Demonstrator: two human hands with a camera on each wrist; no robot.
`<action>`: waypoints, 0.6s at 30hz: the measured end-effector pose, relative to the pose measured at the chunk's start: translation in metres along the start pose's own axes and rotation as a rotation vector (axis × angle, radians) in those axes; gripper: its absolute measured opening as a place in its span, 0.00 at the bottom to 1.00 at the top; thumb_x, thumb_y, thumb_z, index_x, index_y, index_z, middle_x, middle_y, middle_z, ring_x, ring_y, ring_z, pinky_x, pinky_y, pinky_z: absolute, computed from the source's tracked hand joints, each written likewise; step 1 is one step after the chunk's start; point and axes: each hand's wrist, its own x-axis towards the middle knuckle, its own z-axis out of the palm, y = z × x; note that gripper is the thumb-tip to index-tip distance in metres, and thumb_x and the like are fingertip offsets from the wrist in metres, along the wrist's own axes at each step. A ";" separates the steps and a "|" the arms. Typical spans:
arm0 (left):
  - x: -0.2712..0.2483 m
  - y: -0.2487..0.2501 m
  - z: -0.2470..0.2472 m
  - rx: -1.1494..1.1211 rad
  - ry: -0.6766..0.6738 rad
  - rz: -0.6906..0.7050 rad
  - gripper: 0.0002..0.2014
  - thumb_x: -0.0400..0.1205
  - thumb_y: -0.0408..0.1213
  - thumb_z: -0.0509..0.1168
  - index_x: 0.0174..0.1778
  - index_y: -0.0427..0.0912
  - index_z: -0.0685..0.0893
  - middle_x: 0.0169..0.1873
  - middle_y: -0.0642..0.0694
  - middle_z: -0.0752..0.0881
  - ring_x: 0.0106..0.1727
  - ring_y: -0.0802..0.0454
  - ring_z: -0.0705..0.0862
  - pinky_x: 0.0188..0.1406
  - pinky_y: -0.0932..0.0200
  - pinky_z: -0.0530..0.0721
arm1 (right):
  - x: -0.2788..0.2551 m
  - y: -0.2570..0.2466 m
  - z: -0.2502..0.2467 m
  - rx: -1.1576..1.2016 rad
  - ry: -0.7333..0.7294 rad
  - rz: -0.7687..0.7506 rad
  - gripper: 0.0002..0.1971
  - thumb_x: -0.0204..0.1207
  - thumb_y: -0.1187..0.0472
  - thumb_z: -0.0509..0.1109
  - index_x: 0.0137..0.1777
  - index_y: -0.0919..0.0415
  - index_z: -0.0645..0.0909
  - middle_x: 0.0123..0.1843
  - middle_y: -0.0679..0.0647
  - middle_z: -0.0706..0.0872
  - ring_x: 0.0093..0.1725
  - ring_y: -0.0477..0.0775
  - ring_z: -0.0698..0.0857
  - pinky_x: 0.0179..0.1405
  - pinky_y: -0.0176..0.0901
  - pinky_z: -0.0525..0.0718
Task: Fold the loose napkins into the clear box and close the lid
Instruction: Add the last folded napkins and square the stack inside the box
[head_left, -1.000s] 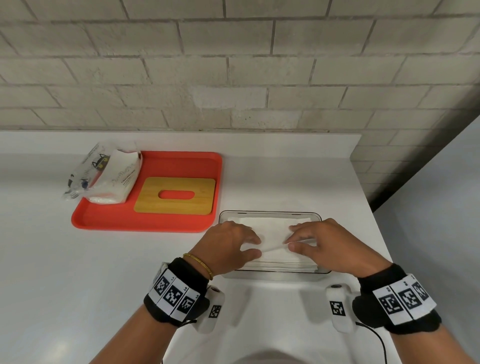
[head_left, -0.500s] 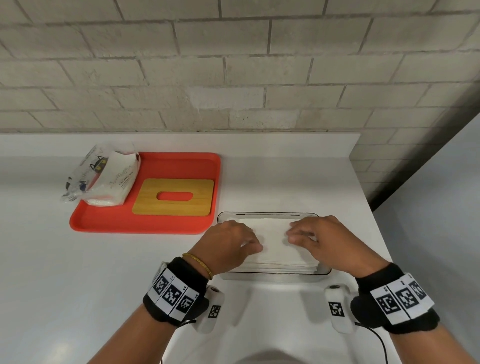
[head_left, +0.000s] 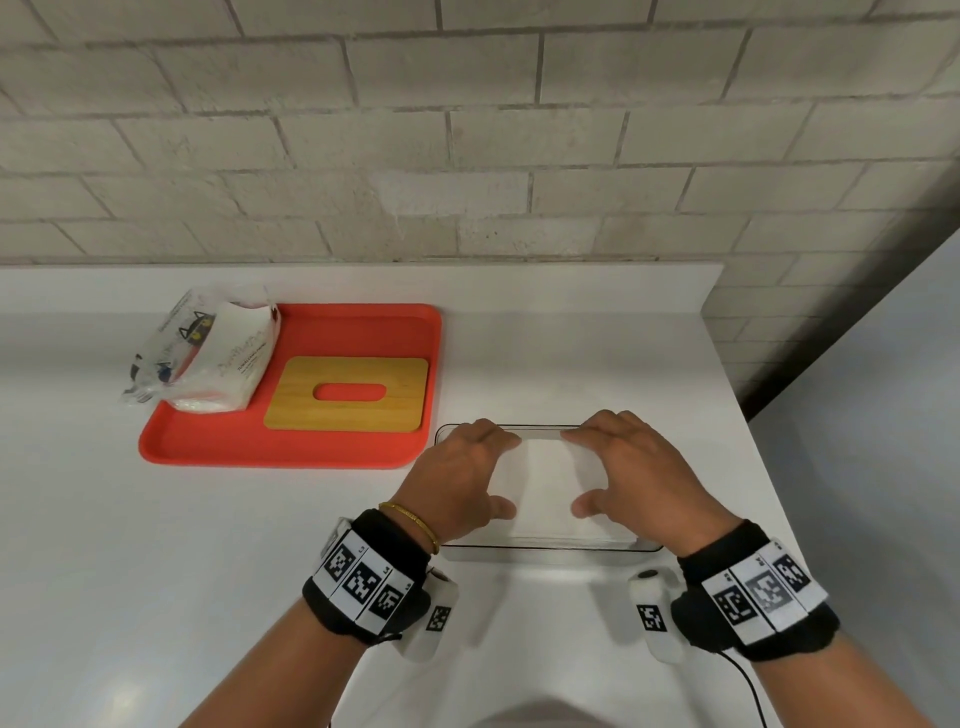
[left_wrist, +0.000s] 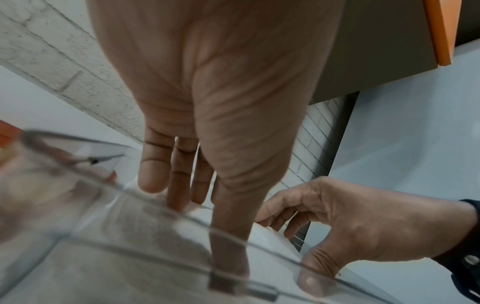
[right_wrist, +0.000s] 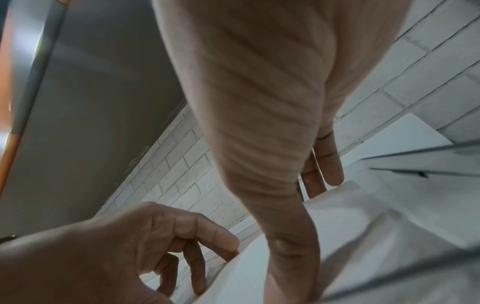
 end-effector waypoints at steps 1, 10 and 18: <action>0.000 -0.001 -0.001 0.002 0.001 0.000 0.39 0.77 0.51 0.79 0.83 0.53 0.71 0.76 0.54 0.74 0.76 0.52 0.74 0.69 0.55 0.79 | 0.000 0.000 0.000 0.001 0.003 0.000 0.44 0.68 0.44 0.85 0.84 0.45 0.72 0.71 0.40 0.77 0.69 0.47 0.72 0.69 0.39 0.73; 0.005 -0.002 -0.001 -0.050 0.030 0.008 0.39 0.74 0.53 0.80 0.81 0.56 0.74 0.70 0.56 0.76 0.65 0.52 0.80 0.61 0.54 0.82 | 0.002 0.002 0.002 0.038 0.091 -0.041 0.34 0.66 0.44 0.87 0.72 0.47 0.84 0.61 0.42 0.85 0.62 0.50 0.78 0.63 0.41 0.75; 0.014 0.005 -0.001 -0.046 0.140 0.030 0.25 0.82 0.54 0.73 0.75 0.57 0.82 0.66 0.56 0.80 0.52 0.51 0.86 0.49 0.59 0.78 | 0.003 0.010 0.009 0.175 0.386 -0.101 0.04 0.73 0.54 0.85 0.45 0.47 0.93 0.41 0.43 0.89 0.44 0.51 0.82 0.47 0.42 0.77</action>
